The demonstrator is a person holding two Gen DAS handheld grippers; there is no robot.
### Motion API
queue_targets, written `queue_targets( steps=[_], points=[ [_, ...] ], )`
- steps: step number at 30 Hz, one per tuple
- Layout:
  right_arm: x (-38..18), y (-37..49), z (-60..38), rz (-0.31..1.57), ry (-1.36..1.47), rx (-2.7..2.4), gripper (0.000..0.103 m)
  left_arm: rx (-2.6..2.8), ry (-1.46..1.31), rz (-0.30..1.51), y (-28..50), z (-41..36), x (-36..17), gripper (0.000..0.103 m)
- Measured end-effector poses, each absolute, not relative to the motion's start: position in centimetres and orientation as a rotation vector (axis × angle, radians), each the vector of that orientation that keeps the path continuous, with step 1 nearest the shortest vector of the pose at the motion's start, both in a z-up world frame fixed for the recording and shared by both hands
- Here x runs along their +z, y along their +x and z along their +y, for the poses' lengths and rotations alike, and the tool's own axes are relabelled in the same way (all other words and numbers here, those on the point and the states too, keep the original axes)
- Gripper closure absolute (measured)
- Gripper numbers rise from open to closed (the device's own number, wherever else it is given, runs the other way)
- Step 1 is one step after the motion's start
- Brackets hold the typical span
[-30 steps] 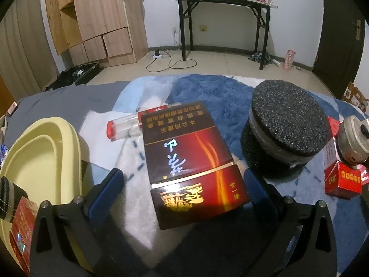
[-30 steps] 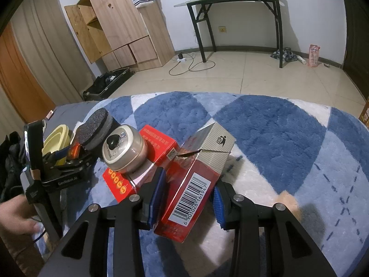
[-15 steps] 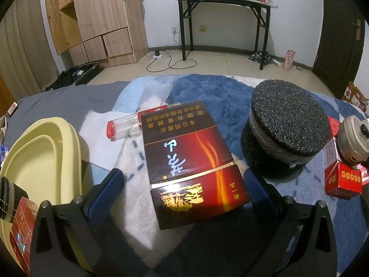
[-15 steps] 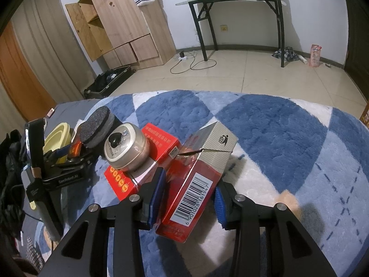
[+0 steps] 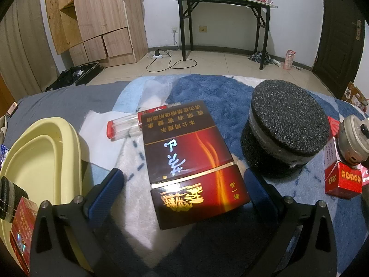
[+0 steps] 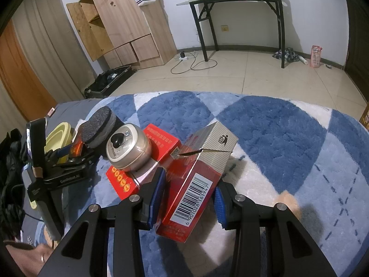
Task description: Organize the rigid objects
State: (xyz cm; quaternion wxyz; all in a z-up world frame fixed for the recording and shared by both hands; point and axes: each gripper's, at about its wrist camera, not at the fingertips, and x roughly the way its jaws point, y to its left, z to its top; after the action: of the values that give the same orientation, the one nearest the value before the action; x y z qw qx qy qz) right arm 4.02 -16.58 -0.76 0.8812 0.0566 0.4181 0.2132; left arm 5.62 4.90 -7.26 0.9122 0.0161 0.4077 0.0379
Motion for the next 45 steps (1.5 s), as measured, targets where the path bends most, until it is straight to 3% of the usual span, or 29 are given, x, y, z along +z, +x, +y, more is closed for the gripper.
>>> queue_targets(
  steps=[45],
  points=[
    [-0.92,4.09,-16.27,0.872,0.113,0.437,0.063,0.081,0.039,0.845,5.86,4.88,-7.17,0.0]
  ],
)
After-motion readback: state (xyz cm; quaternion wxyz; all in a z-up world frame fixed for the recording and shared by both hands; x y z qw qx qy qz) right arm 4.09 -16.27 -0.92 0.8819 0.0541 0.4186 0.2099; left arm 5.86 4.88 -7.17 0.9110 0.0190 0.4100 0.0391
